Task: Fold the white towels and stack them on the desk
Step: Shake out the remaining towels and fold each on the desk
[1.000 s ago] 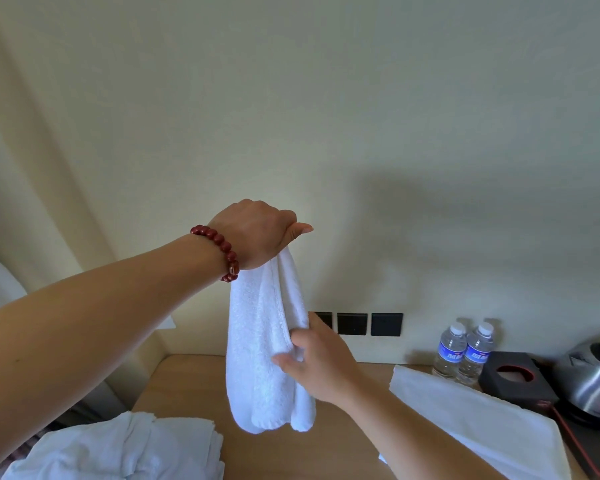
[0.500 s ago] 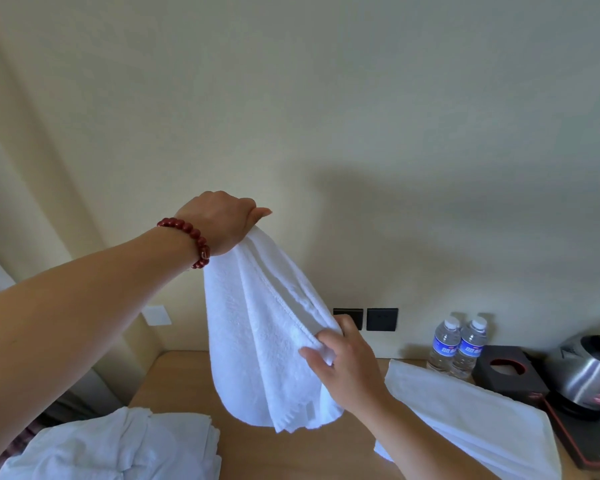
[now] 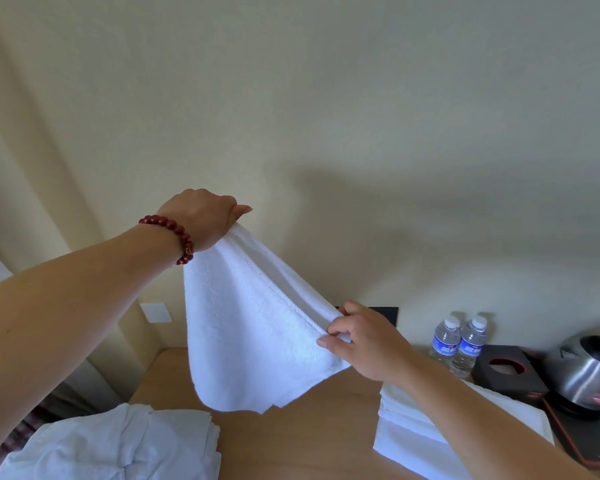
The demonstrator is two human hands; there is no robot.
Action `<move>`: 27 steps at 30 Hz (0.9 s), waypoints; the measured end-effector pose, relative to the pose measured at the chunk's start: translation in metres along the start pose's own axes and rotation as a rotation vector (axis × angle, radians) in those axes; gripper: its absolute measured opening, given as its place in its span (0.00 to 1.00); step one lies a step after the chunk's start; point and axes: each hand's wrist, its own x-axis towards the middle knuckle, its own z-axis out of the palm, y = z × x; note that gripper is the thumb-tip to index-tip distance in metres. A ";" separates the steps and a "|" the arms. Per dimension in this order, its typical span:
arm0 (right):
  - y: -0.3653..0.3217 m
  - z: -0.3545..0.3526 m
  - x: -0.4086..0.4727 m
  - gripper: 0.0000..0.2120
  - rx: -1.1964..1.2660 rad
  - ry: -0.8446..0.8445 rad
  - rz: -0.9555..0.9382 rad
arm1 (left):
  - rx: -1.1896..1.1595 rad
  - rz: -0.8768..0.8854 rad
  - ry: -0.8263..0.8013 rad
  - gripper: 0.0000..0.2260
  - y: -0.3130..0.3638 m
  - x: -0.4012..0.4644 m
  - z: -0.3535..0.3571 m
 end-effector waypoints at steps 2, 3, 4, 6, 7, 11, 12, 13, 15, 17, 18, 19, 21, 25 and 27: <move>-0.001 0.000 -0.001 0.12 -0.022 0.005 0.009 | -0.002 0.003 0.010 0.25 -0.001 0.000 -0.001; -0.002 0.001 -0.002 0.11 -0.036 0.005 0.009 | -0.002 0.004 0.013 0.24 -0.001 0.001 -0.002; -0.002 0.002 -0.003 0.10 -0.056 0.000 0.006 | -0.002 0.004 0.015 0.24 -0.002 0.001 -0.002; -0.001 0.005 -0.005 0.08 -0.096 -0.011 0.008 | -0.003 -0.001 0.013 0.25 -0.003 0.001 -0.003; 0.000 0.005 -0.005 0.08 -0.109 -0.004 0.016 | -0.003 -0.004 0.010 0.25 -0.003 0.000 -0.002; 0.000 0.002 -0.004 0.14 -0.145 0.065 0.051 | -0.005 -0.012 -0.007 0.24 -0.002 -0.001 0.000; 0.000 0.000 -0.004 0.17 -0.139 0.067 0.049 | -0.007 -0.018 -0.012 0.25 -0.003 -0.001 0.001; 0.001 -0.001 -0.004 0.20 -0.126 0.056 0.046 | -0.009 -0.024 -0.015 0.25 -0.003 0.000 0.001; 0.002 -0.004 -0.005 0.24 -0.098 0.012 0.036 | -0.002 -0.026 -0.015 0.26 -0.004 0.001 0.001; 0.003 -0.006 -0.005 0.24 -0.096 -0.005 0.023 | 0.015 -0.019 -0.010 0.26 -0.004 0.003 0.001; 0.004 -0.006 -0.004 0.24 -0.100 0.003 0.019 | 0.019 -0.016 -0.007 0.26 -0.003 0.004 0.000; 0.005 -0.007 -0.004 0.24 -0.099 0.019 0.017 | 0.019 -0.016 -0.005 0.26 -0.004 0.004 0.000; 0.008 -0.007 -0.004 0.22 -0.082 0.063 0.009 | 0.015 -0.025 -0.004 0.26 -0.005 0.004 0.002; 0.018 -0.004 -0.006 0.17 -0.093 0.220 -0.054 | 0.016 -0.047 -0.023 0.27 -0.010 0.003 0.008; 0.022 -0.001 -0.005 0.15 -0.135 0.314 -0.090 | 0.012 -0.056 -0.023 0.27 -0.011 0.003 0.011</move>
